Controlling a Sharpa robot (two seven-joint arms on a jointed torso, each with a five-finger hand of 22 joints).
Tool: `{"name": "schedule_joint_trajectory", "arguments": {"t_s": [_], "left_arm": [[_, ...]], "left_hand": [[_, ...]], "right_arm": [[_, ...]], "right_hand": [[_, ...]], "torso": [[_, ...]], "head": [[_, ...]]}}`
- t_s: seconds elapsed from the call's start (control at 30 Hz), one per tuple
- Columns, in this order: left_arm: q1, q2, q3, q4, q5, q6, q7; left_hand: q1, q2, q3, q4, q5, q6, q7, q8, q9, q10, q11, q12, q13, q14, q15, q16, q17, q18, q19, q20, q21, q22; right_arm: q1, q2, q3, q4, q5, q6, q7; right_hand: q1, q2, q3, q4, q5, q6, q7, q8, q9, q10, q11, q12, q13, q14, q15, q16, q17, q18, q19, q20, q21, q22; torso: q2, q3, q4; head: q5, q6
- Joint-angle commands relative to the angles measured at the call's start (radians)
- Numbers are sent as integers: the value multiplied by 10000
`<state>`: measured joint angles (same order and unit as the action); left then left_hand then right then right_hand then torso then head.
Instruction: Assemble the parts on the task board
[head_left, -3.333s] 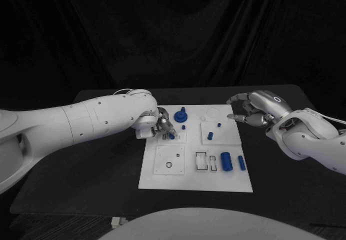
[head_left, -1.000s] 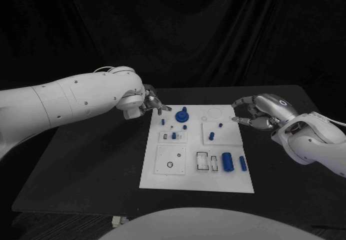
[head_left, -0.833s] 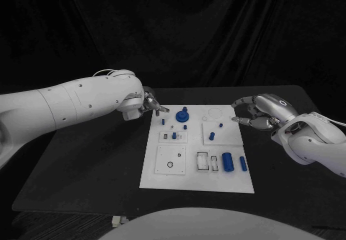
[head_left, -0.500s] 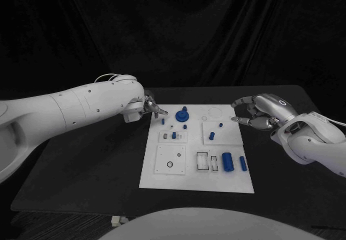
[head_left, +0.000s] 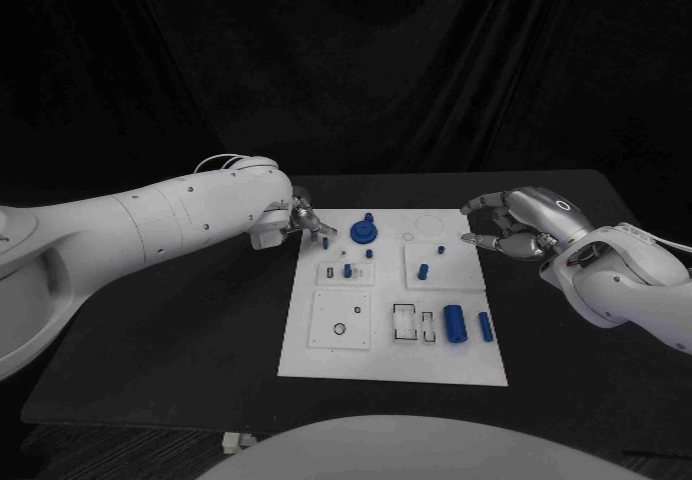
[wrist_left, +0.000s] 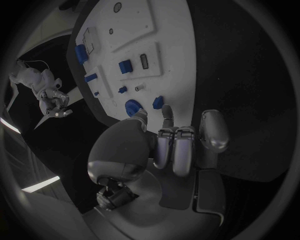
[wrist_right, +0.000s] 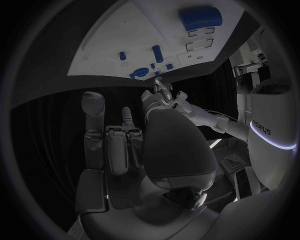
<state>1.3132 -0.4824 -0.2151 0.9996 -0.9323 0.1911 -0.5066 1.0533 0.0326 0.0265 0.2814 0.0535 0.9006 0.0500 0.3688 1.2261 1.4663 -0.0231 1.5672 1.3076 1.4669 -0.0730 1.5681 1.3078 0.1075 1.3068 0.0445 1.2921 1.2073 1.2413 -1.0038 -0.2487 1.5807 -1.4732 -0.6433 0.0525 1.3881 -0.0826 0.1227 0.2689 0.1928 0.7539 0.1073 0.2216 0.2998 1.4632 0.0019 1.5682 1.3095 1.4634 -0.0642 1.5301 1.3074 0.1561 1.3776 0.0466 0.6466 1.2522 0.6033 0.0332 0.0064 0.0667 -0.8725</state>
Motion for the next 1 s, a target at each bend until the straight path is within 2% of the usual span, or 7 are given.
{"name": "schedule_joint_trajectory", "arguments": {"t_s": [0.03,0.27,0.3,0.53,0.83,0.87,1.0], "left_arm": [[-37,26,9,-27,-43,210,234],[-67,48,9,-50,-43,303,255],[-69,52,9,-51,-43,317,255],[-98,73,9,-31,-43,395,264],[-134,94,9,-31,-43,436,286],[-137,97,9,-31,-43,433,294],[-146,100,9,-22,-43,464,280]], "left_hand": [[98,33,-36,-46,-27,66,13,-37,-6,1045,67,36,2632,1039,92,27,2630,-52,-30,38,-47,-26],[218,121,0,-111,15,54,21,-89,-24,1045,77,36,2632,1039,104,27,2630,-41,-74,51,-94,-55],[241,132,6,-125,26,53,23,-98,-27,1038,78,29,2625,1039,106,27,2630,-38,-85,53,-106,-65],[386,226,57,-222,165,62,30,-157,-50,1045,87,36,2632,1039,117,27,2630,-42,-81,67,-107,-30],[664,411,193,-432,619,65,33,-281,-92,1045,93,36,2632,1039,125,27,2630,-40,-91,80,-132,6],[736,448,236,-492,802,64,29,-316,-105,1045,89,36,2632,1039,125,27,2630,-41,-88,80,-133,23],[886,571,362,-601,1077,64,11,-377,-126,1045,78,36,2632,1039,118,27,2630,-41,-84,77,-138,50]], "right_arm": [[-23,8,7,-7,-4,19,-25],[-25,20,6,-32,-4,37,-41],[-25,24,6,-34,-3,38,-42],[-30,42,6,-47,-8,53,-46],[-34,27,6,-21,-34,87,-87],[-34,25,6,-21,-35,92,-91],[-35,24,6,-17,-36,108,-114]], "right_hand": [[-40,37,-61,-12,51,80,11,67,-16,1076,68,26,2613,956,68,-31,2164,-137,53,30,-55,9],[-40,40,-60,-13,53,84,12,68,-18,1076,68,26,2613,953,68,-41,2153,-135,51,30,-68,5],[-40,40,-60,-13,53,84,12,68,-18,1076,68,26,2613,953,68,-41,2153,-135,51,30,-68,5],[-40,44,-59,-14,54,88,12,69,-21,1076,69,26,2613,952,68,-43,2152,-135,51,31,-65,8],[-39,55,-55,-17,56,102,15,73,-30,1076,70,26,2613,940,69,-89,2102,-127,40,32,-121,-8],[-39,57,-55,-18,56,105,15,74,-33,1076,70,26,2613,938,69,-96,2095,-128,41,32,-114,-5],[-38,61,-53,-20,56,111,16,75,-37,1076,70,26,2613,936,70,-102,2088,-125,37,33,-131,-10]], "torso": [[-10,8,-4],[-12,10,-12],[-27,-4,-75],[-25,-4,-69],[-23,-5,-72],[-23,-5,-72],[-23,-4,-73]], "head": [[-27,-2],[10,-2],[72,-2],[15,-2],[-9,-2],[-13,-2],[-35,-2]]}}
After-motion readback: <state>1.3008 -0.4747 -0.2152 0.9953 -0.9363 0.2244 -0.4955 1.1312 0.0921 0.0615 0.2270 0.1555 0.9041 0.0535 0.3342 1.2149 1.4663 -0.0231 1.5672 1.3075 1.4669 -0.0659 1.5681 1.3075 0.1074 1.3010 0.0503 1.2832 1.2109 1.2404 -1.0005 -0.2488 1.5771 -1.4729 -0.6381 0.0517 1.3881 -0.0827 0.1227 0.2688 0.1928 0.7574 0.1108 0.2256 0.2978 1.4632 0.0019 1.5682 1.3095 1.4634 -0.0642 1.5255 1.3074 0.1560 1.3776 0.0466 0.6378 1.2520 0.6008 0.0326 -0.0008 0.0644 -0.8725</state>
